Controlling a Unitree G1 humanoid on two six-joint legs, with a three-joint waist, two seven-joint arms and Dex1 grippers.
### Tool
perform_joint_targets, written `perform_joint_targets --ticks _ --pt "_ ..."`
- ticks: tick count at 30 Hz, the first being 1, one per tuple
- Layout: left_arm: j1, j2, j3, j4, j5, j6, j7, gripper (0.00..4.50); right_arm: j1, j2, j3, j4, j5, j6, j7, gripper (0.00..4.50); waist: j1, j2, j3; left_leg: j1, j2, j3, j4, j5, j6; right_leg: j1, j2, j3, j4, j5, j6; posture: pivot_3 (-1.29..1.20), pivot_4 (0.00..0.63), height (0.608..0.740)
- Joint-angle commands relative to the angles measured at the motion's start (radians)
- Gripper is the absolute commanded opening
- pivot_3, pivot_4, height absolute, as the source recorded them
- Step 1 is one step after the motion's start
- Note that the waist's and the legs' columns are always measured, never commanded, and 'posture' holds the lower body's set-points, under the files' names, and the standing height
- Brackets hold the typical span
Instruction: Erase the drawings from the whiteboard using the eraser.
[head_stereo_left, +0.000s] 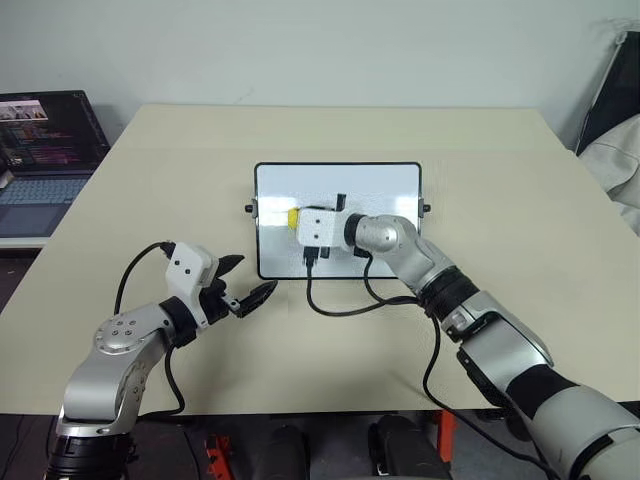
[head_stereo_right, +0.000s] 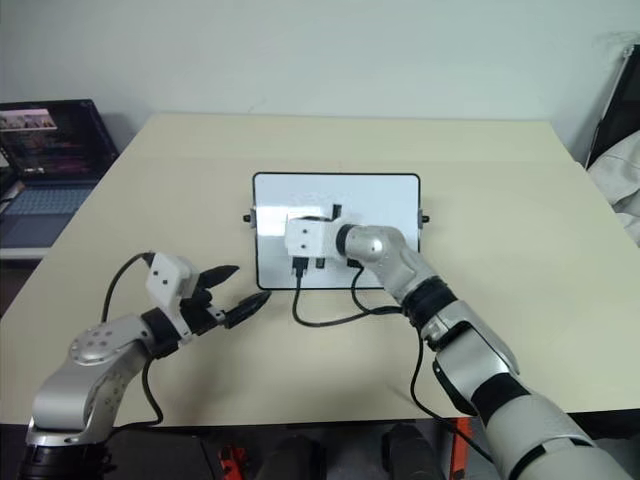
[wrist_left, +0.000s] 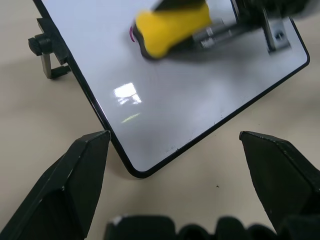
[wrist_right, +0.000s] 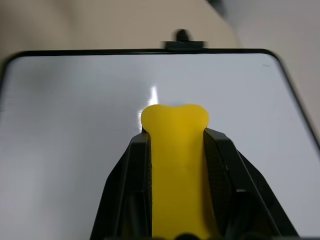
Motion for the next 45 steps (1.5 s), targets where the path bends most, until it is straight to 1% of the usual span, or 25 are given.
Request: perform_joint_targets --ticks 1,5,6,9,10,12,14,17,18,19,20,23,25,26,30,34,37,39,41,45 --pt "-0.01 0.005 0.003 -0.002 0.002 -0.025 -0.01 4.5 0.009 0.0 -0.009 0.004 -0.011 0.03 -0.004 1.1 -0.002 0.0 0.0 0.0 0.0 0.0 0.0 0.0 0.0 0.0 0.0 0.0 0.0 0.0 0.0 0.0 0.15 0.74" --pt "-0.013 0.005 -0.001 0.003 0.002 -0.029 -0.013 4.5 -0.051 0.041 -0.078 0.059 -0.021 0.015 -0.217 1.1 -0.006 0.0 0.0 0.0 0.0 -0.001 0.001 0.0 0.0 0.0 0.0 -0.001 0.002 0.0 0.0 0.0 0.15 0.74" --pt "-0.014 0.005 -0.002 0.005 0.002 -0.03 -0.015 4.5 -0.062 0.048 -0.086 0.07 -0.017 0.012 -0.243 1.1 -0.005 0.0 0.0 0.0 0.0 -0.001 0.001 0.0 0.0 0.0 0.0 -0.001 0.002 0.0 0.0 0.0 0.15 0.74" --pt "-0.019 0.003 -0.006 0.007 0.004 -0.029 -0.016 4.5 -0.076 0.067 -0.096 0.106 -0.001 0.013 -0.246 1.1 -0.005 0.0 0.0 0.0 -0.001 -0.001 0.001 0.0 0.0 0.0 0.0 -0.001 0.001 0.0 0.0 0.0 0.15 0.74" --pt "-0.021 0.003 -0.007 0.006 0.004 -0.028 -0.016 4.5 -0.078 0.071 -0.096 0.117 0.0 0.015 -0.239 1.1 -0.005 0.0 0.0 0.0 -0.001 -0.001 0.0 0.0 0.0 0.0 0.0 0.0 0.001 0.0 0.0 0.0 0.15 0.74" --pt "-0.025 0.001 -0.011 0.0 0.004 -0.022 -0.014 4.5 -0.069 0.083 -0.093 0.128 0.018 0.056 -0.172 1.1 -0.008 0.0 0.0 -0.001 0.0 0.0 0.0 0.0 0.0 -0.001 0.0 0.0 0.0 0.0 0.0 0.0 0.15 0.74" --pt "-0.026 0.001 -0.012 -0.007 0.002 -0.017 -0.011 4.5 -0.039 0.085 -0.084 0.104 0.05 0.103 -0.058 1.1 -0.01 0.0 0.0 -0.001 0.0 0.0 -0.001 0.0 0.0 -0.001 0.0 0.0 0.0 0.0 -0.001 0.0 0.15 0.74" --pt "-0.027 0.004 -0.013 -0.014 -0.001 -0.011 -0.009 4.5 0.003 0.053 -0.042 0.044 0.048 0.118 0.07 1.1 -0.011 0.0 0.0 0.0 0.0 0.0 -0.001 0.0 0.0 0.0 0.0 0.0 0.0 0.0 -0.001 0.0 0.15 0.74" --pt "-0.027 0.004 -0.013 -0.016 -0.002 -0.008 -0.008 4.5 0.011 0.046 -0.037 0.03 0.042 0.117 0.08 1.1 -0.011 0.0 0.0 0.0 0.0 -0.001 0.0 0.0 0.0 0.0 0.0 0.0 0.0 0.0 -0.001 0.0 0.15 0.74" --pt "-0.028 0.005 -0.013 -0.018 -0.003 -0.007 -0.007 4.5 0.012 0.045 -0.039 0.024 0.035 0.114 0.066 1.1 -0.011 0.0 0.0 0.0 0.0 -0.001 0.0 0.0 0.0 0.0 0.0 -0.001 0.0 0.0 -0.001 0.0 0.15 0.74" --pt "-0.029 0.004 -0.013 -0.019 -0.003 -0.004 -0.006 4.5 0.002 0.05 -0.053 0.034 0.027 0.104 0.014 1.1 -0.011 0.0 0.0 0.0 0.0 -0.001 0.0 0.0 0.0 0.0 0.0 -0.001 0.0 0.0 -0.001 0.0 0.15 0.74" --pt "-0.032 0.004 -0.016 -0.023 -0.005 0.002 -0.005 4.5 -0.057 0.067 -0.104 0.09 0.001 0.046 -0.215 1.1 -0.01 0.001 0.001 0.0 0.0 -0.002 0.0 0.0 0.0 0.0 0.0 -0.001 0.001 0.0 -0.001 0.0 0.15 0.74" --pt "-0.032 0.006 -0.017 -0.023 -0.007 0.004 -0.006 4.5 -0.077 0.076 -0.122 0.106 0.009 0.014 -0.286 1.1 -0.008 0.001 0.001 0.0 0.0 -0.002 0.0 0.0 -0.001 0.0 0.0 -0.001 0.002 0.0 -0.001 0.0 0.15 0.74" --pt "-0.032 0.006 -0.018 -0.022 -0.007 0.005 -0.007 4.5 -0.076 0.08 -0.121 0.109 0.015 0.009 -0.282 1.1 -0.007 0.001 0.001 0.0 0.0 -0.002 0.0 0.0 -0.001 0.0 0.0 -0.001 0.002 0.0 -0.001 0.0 0.15 0.74" --pt "-0.031 0.004 -0.02 -0.019 -0.005 0.004 -0.01 4.5 -0.013 0.077 -0.052 0.078 0.019 0.013 -0.112 1.1 -0.011 0.0 0.0 -0.001 0.0 -0.001 -0.001 0.0 -0.001 -0.001 0.0 0.0 0.0 0.0 0.0 0.0 0.15 0.74" --pt "-0.034 0.003 -0.023 -0.017 -0.006 0.005 -0.012 4.5 0.066 0.036 0.004 -0.012 0.01 0.015 0.032 1.1 -0.012 0.001 0.0 -0.001 0.0 -0.001 -0.001 -0.001 -0.001 -0.001 0.0 0.0 -0.001 -0.002 0.0 0.0 0.15 0.74" --pt "-0.037 0.002 -0.026 -0.019 -0.007 0.008 -0.012 4.5 0.102 0.003 0.009 -0.071 0.003 0.027 0.061 1.1 -0.011 0.001 0.0 -0.001 0.0 -0.001 -0.001 -0.001 -0.001 -0.001 -0.001 0.0 -0.001 -0.002 0.0 0.0 0.15 0.74" --pt "-0.043 0.001 -0.029 -0.022 -0.01 0.012 -0.013 4.5 0.117 -0.017 -0.013 -0.112 0.005 0.039 0.04 1.1 -0.006 0.001 0.0 -0.001 -0.001 -0.002 0.0 -0.001 -0.001 0.0 -0.001 -0.001 0.0 -0.002 0.0 0.0 0.15 0.74" --pt "-0.057 -0.001 -0.038 -0.025 -0.014 0.016 -0.017 4.5 0.146 -0.045 -0.051 -0.194 0.028 0.065 0.036 1.1 0.002 0.001 0.0 -0.001 -0.001 -0.003 0.0 -0.001 -0.001 0.0 -0.001 -0.002 0.0 -0.002 0.0 0.0 0.15 0.74" --pt "-0.108 -0.011 -0.064 -0.033 -0.025 0.023 -0.023 4.5 0.269 -0.076 -0.177 -0.515 0.154 0.229 0.072 1.1 0.017 0.001 0.0 -0.003 -0.002 -0.004 0.0 -0.001 -0.001 -0.001 -0.001 -0.003 -0.001 -0.002 0.0 0.0 0.15 0.74"
